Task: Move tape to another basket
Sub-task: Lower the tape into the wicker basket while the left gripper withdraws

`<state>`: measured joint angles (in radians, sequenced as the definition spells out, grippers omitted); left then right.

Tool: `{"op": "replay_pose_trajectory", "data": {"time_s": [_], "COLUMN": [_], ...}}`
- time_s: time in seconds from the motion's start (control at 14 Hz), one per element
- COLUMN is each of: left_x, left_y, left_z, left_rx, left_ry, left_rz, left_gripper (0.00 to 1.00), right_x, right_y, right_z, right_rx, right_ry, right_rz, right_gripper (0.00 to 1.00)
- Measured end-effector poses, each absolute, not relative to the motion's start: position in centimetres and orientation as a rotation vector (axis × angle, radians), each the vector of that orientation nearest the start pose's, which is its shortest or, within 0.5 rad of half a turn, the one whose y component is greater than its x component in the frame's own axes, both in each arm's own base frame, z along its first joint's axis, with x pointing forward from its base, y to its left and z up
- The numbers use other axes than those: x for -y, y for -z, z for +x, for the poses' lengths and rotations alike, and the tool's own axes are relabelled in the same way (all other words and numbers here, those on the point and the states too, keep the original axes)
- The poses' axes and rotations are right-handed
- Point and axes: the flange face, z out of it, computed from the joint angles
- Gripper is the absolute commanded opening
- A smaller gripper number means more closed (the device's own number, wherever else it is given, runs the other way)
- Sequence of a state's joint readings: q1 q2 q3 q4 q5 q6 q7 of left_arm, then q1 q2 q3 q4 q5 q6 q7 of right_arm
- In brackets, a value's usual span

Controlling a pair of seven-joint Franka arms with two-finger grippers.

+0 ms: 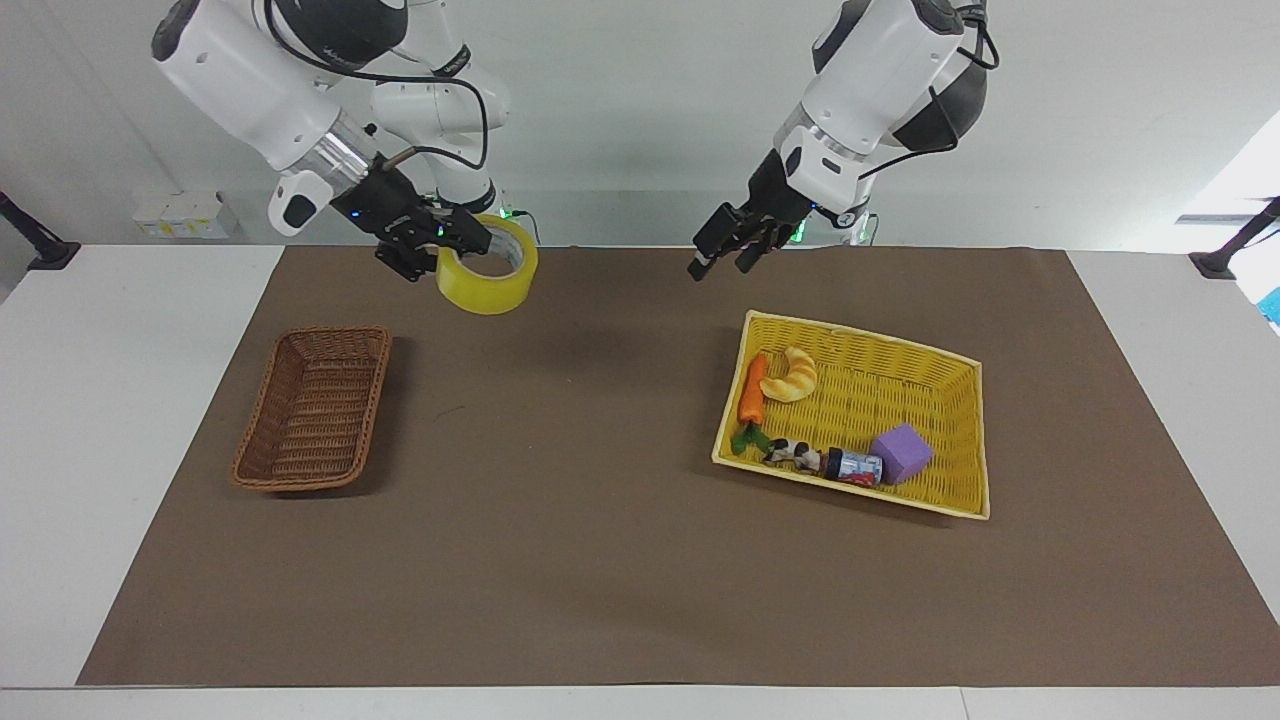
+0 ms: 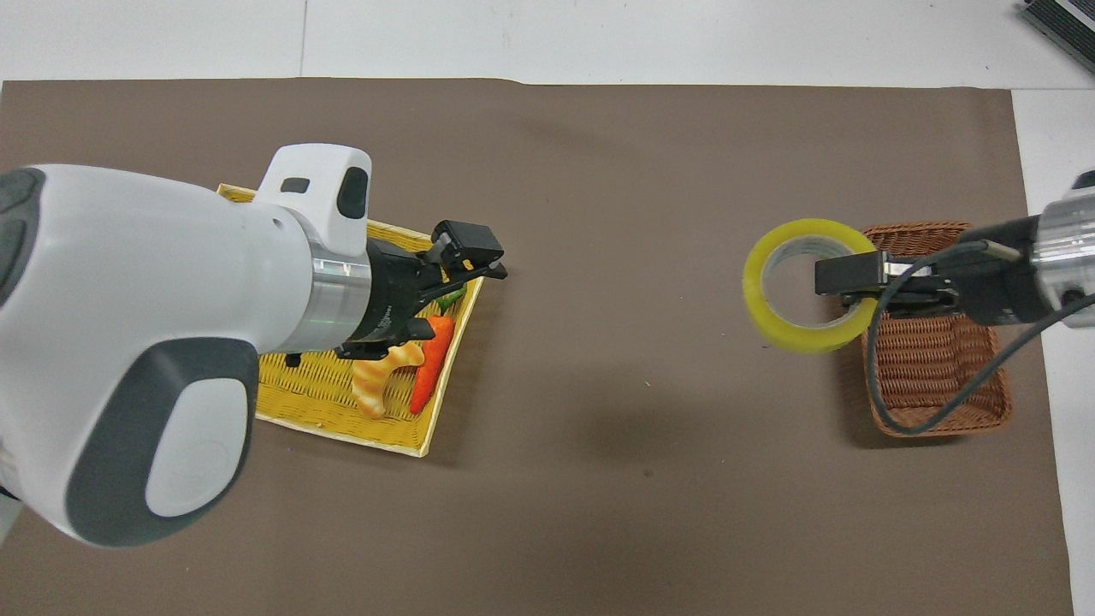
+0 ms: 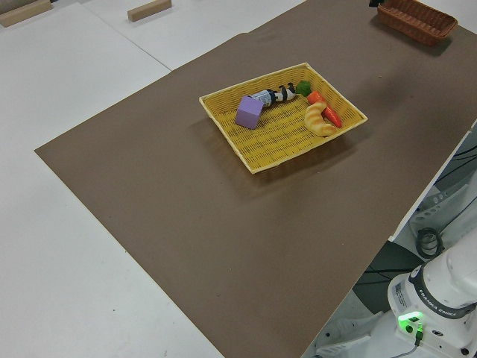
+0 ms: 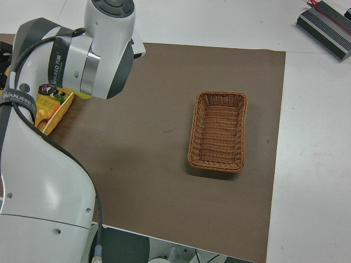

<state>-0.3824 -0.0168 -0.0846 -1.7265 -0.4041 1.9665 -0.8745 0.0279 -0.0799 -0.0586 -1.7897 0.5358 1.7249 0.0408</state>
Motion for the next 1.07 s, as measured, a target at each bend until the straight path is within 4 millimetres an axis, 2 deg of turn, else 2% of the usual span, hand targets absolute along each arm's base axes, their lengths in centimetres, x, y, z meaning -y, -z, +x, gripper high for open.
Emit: {"op": "replay_pose_trajectory", "data": {"time_s": [0.14, 0.36, 0.5, 0.64, 0.79, 0.86, 1.07], "left_x": [24.3, 16.0, 11.2, 7.1, 4.8, 4.2, 2.1], "left_y": [-60.0, -59.9, -60.3, -60.4, -60.3, -60.3, -60.2], "left_z": [52.4, 54.5, 55.1, 55.4, 55.5, 55.5, 55.6], "left_rx": [0.839, 0.669, 0.549, 0.425, 0.303, 0.228, -0.030], "left_ry": [-0.076, -0.067, -0.056, -0.028, 0.010, 0.027, 0.054], "left_rz": [-3.475, -3.448, -3.432, -3.400, -3.335, -3.295, -3.183], "left_gripper": [1.00, 1.00, 1.00, 1.00, 1.00, 1.00, 1.00], "right_x": [0.4, 5.0, 8.1, 12.2, 15.8, 16.7, 17.8], "right_y": [-58.8, -56.5, -54.0, -49.8, -46.5, -45.7, -44.9], "right_z": [54.3, 55.3, 56.4, 57.3, 57.6, 57.5, 57.2], "right_rx": [-0.266, -0.386, -0.427, -0.394, -0.317, -0.294, -0.198], "right_ry": [0.034, 0.046, 0.066, 0.061, 0.068, 0.056, 0.051], "right_rz": [-2.600, -2.596, -2.604, -2.629, -2.682, -2.712, -2.751], "right_gripper": [0.00, 0.00, 0.00, 0.00, 0.00, 0.00, 0.00]}}
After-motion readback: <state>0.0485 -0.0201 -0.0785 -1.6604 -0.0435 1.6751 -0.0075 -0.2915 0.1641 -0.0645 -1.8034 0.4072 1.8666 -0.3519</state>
